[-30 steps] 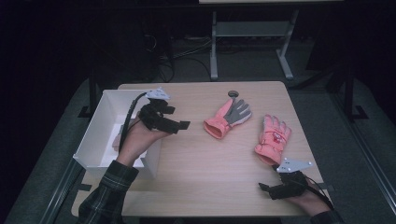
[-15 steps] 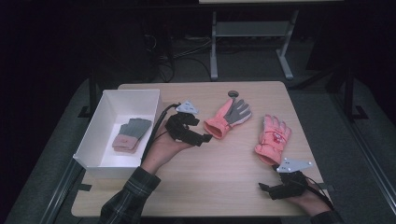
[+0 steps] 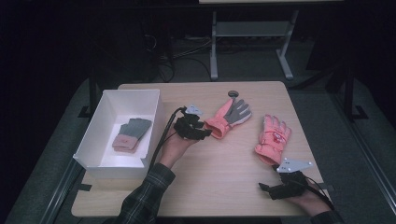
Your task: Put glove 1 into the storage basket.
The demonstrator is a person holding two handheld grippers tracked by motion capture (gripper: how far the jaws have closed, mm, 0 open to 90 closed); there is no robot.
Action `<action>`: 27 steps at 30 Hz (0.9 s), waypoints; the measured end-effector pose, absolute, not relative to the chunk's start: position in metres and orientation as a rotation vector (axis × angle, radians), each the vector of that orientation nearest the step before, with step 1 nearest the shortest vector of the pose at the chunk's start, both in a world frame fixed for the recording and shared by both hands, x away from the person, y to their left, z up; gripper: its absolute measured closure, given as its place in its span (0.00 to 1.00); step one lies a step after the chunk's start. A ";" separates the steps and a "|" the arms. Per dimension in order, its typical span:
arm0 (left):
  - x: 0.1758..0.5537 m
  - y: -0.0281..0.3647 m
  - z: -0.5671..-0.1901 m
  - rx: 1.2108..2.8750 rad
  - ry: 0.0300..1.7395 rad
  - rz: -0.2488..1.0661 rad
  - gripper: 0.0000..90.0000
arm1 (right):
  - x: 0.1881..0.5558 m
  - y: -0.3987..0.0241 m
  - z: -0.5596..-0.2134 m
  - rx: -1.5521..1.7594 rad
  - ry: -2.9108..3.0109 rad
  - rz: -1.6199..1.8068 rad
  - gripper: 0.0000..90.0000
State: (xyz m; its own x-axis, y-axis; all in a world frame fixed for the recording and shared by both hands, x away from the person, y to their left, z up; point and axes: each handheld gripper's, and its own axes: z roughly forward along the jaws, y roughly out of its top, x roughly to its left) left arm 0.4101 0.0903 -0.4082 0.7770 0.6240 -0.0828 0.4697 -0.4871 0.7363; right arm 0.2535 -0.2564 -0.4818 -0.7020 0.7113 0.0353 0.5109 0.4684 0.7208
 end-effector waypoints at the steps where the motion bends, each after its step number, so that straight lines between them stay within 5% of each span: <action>1: 0.415 0.091 -0.413 2.173 0.822 0.256 0.56 | 0.253 -0.256 -0.482 1.045 2.450 1.065 0.12; 27: 0.465 0.090 -0.454 2.247 0.825 0.305 0.81 | 0.253 -0.258 -0.482 1.037 2.453 1.067 0.13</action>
State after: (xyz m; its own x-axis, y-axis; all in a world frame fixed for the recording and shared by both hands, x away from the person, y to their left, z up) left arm 0.4655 0.0901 -0.4544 0.7680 0.6401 -0.0218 0.4717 -0.5423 0.6953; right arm 0.2528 -0.2583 -0.4817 -0.7066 0.7068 0.0332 0.5062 0.4722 0.7216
